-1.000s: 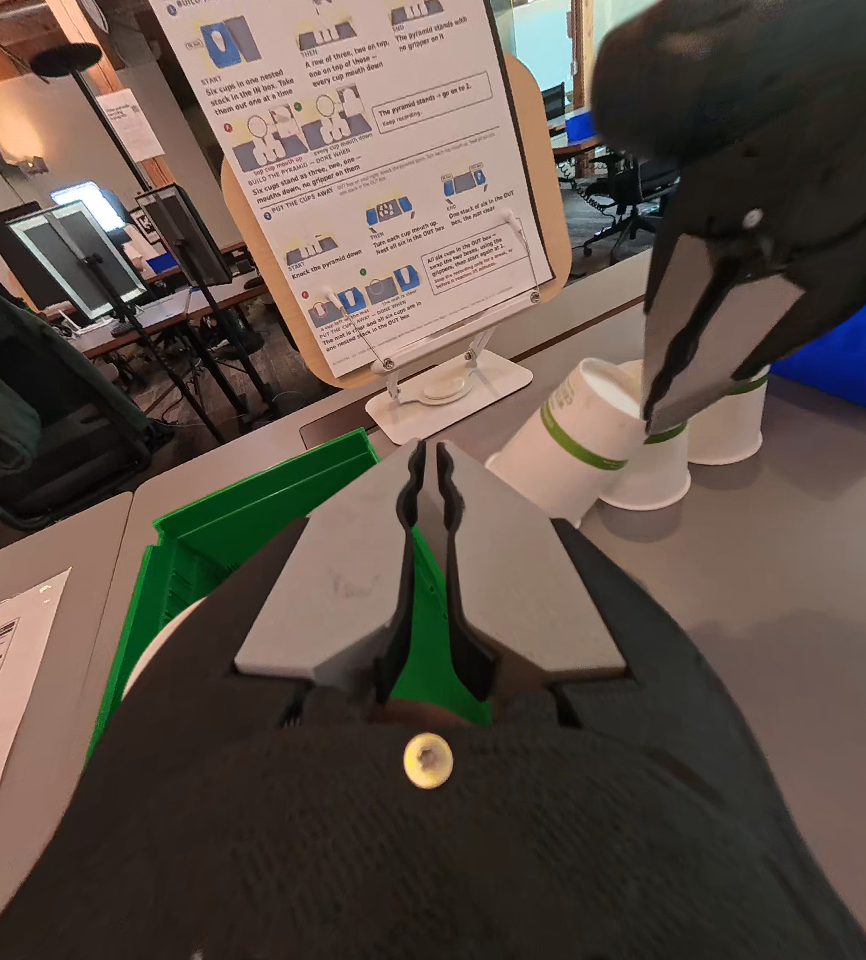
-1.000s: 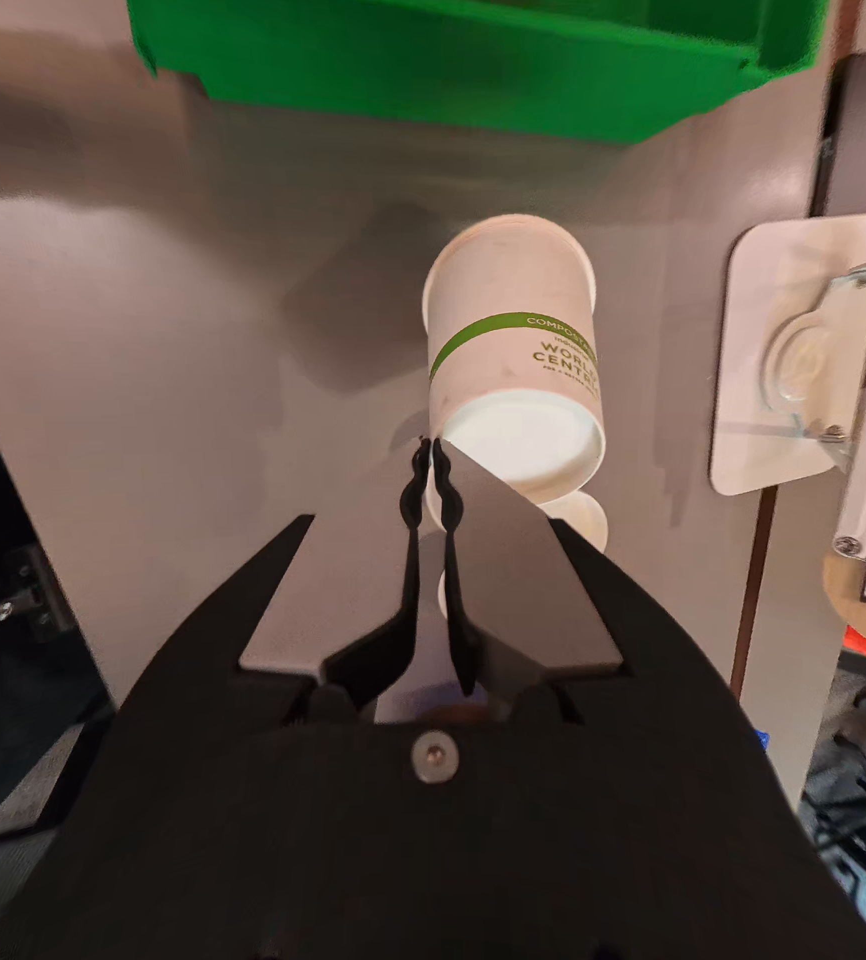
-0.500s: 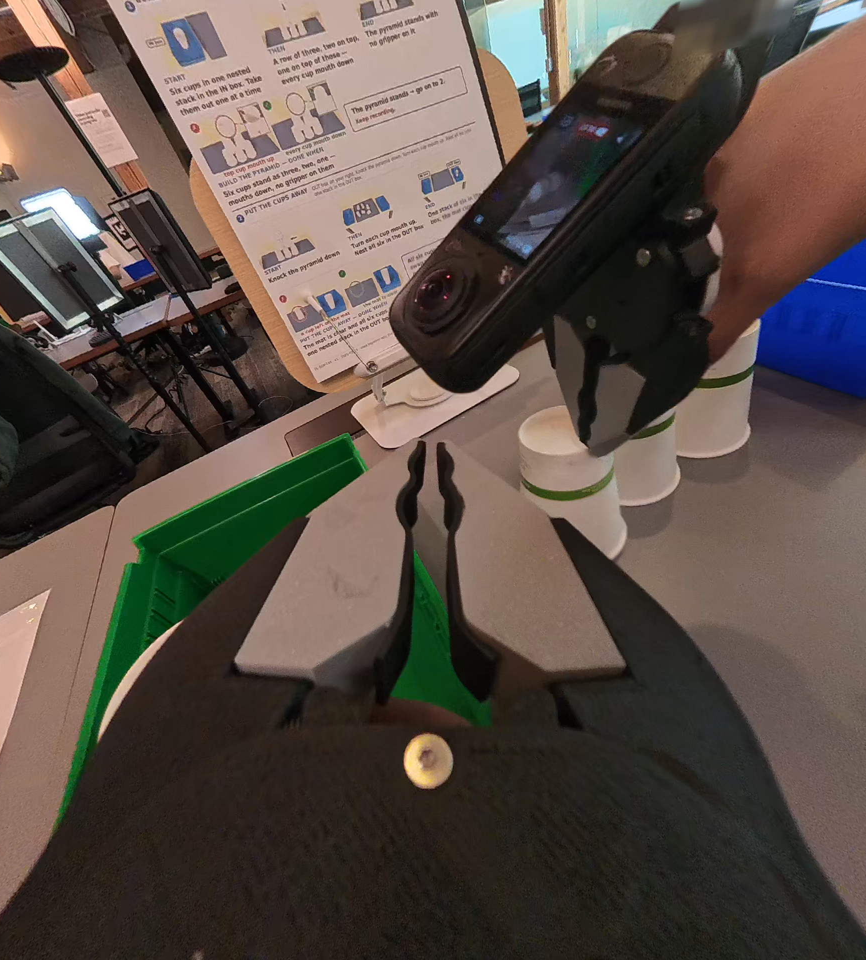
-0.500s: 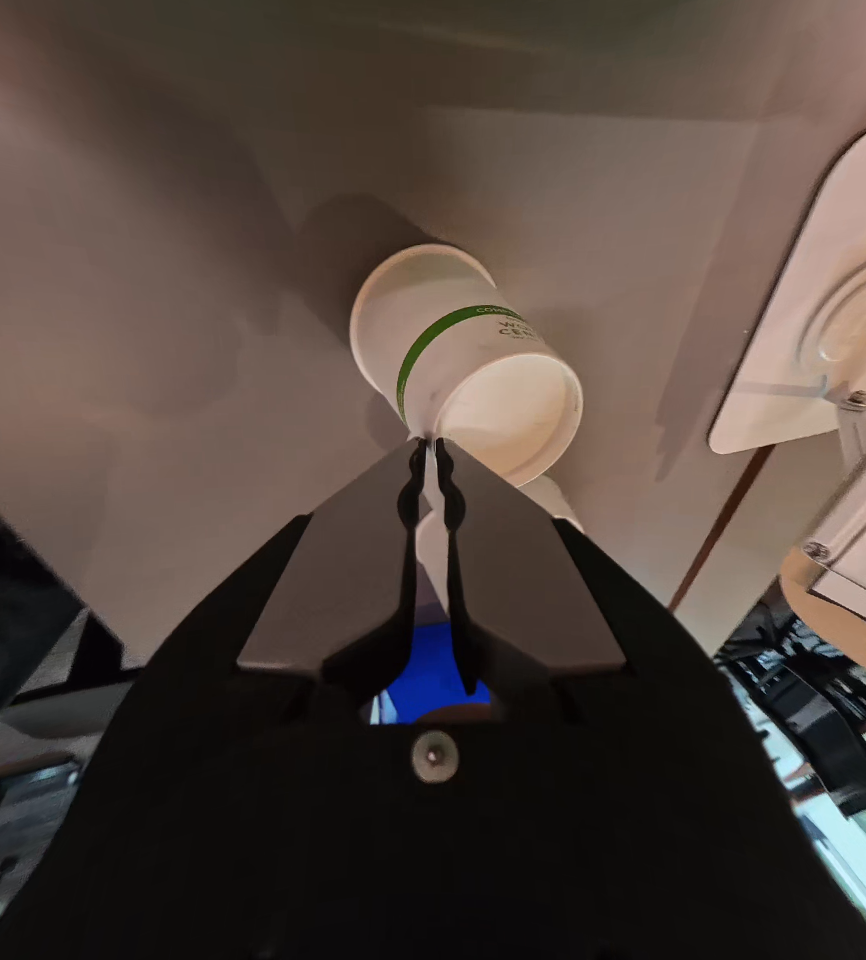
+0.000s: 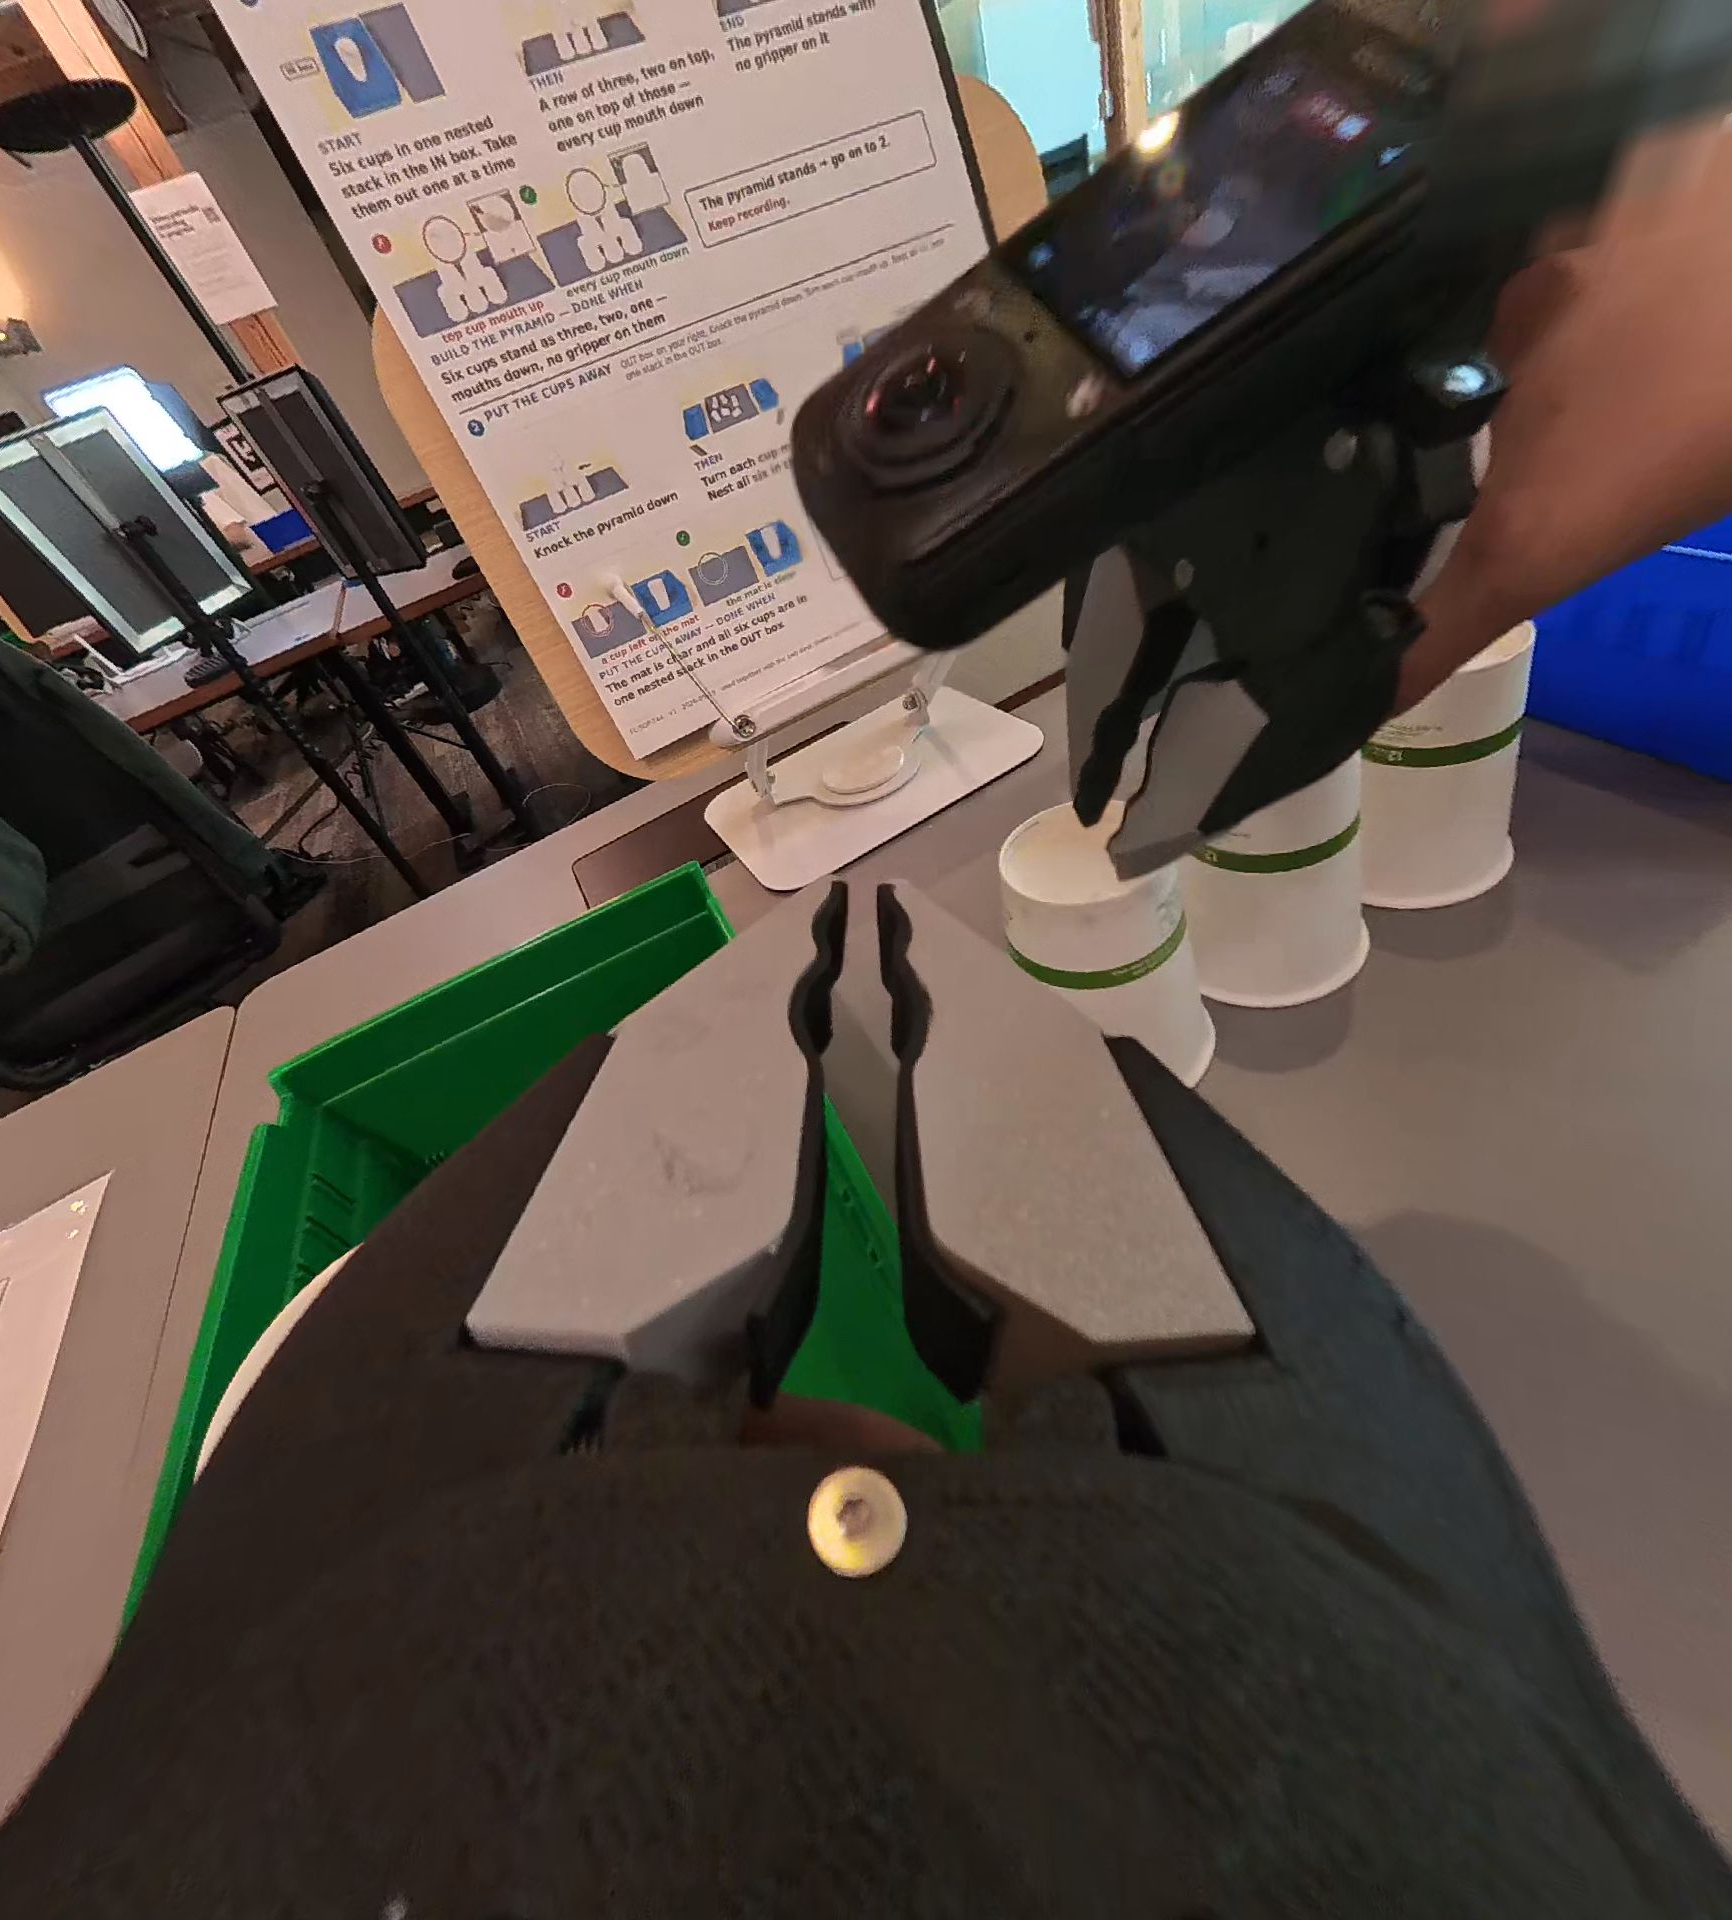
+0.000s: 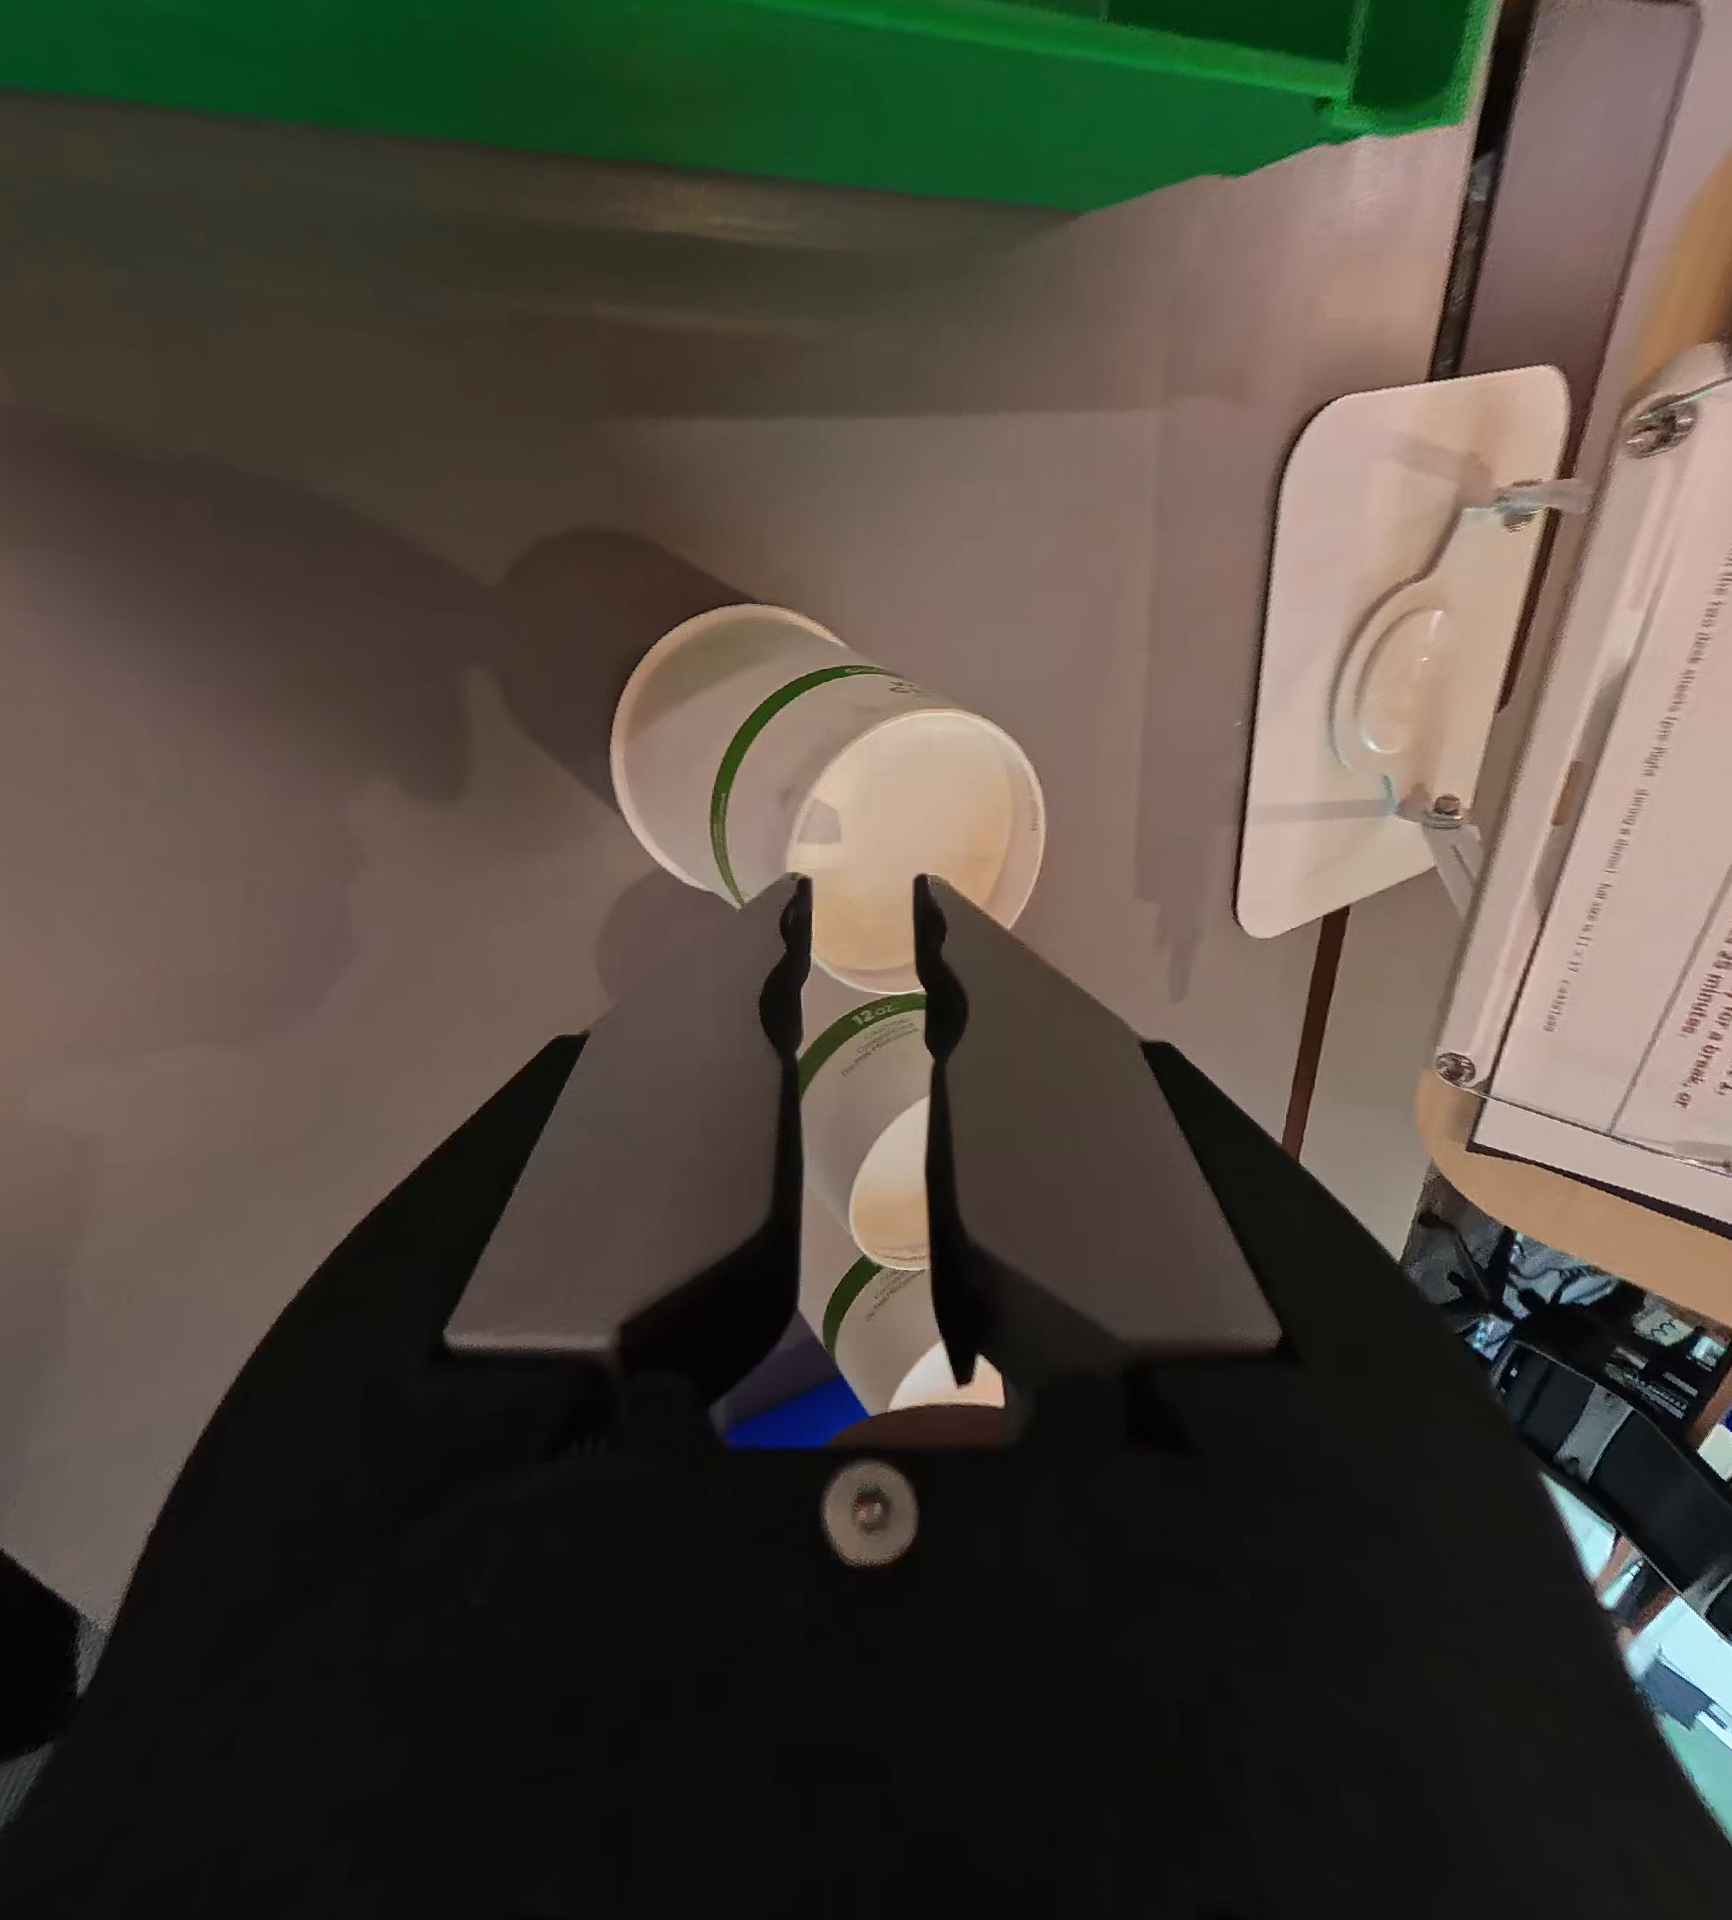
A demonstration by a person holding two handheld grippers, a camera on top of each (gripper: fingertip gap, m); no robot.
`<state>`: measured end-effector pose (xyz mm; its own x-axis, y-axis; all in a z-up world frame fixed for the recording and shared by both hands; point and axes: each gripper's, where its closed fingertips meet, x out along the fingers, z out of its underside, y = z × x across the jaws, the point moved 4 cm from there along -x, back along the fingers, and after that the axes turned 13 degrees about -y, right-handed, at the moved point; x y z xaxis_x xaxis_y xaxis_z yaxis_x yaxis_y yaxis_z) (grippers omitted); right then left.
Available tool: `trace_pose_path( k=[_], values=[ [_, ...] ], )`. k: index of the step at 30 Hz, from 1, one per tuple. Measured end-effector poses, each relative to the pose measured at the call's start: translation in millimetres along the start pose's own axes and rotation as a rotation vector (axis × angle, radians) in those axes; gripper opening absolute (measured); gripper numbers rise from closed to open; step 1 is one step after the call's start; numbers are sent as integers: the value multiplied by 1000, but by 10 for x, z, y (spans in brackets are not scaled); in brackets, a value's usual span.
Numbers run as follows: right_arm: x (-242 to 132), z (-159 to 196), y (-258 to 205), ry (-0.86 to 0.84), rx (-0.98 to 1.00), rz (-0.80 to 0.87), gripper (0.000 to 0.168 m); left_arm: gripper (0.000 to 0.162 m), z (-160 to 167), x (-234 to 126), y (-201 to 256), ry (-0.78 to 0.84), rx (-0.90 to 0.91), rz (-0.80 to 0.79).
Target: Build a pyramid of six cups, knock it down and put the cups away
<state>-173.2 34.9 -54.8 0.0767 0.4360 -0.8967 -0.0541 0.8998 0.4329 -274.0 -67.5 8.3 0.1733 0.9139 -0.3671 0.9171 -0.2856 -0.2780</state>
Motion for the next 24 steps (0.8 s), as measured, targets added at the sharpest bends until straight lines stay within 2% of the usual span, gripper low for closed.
trace_pose_path(
  k=[5, 9, 11, 15, 20, 22, 24],
  values=[
    [-243, 37, -77, 180, 48, -15, 25, 14, 14, -10, -11, -3, -4, 1],
    [-593, 114, -451, 547, 67, -86, 25, 18, 51, -59, -125, 3, -30, -31],
    [-619, 210, -722, 715, 82, -146, 25, 21, 102, -100, -253, 4, -70, -63],
    [-235, 456, -984, 893, 183, -132, 27, 27, 305, -214, -597, -27, -171, -170],
    [322, 743, -1068, 1072, 305, -168, 19, 27, 578, -333, -871, -88, -249, -244],
    [355, 794, -1063, 1052, 272, -128, 24, 28, 693, -332, -956, -132, -258, -281],
    [367, 820, -1074, 1081, 271, -81, 18, 27, 761, -305, -993, -163, -267, -293]
  ],
)
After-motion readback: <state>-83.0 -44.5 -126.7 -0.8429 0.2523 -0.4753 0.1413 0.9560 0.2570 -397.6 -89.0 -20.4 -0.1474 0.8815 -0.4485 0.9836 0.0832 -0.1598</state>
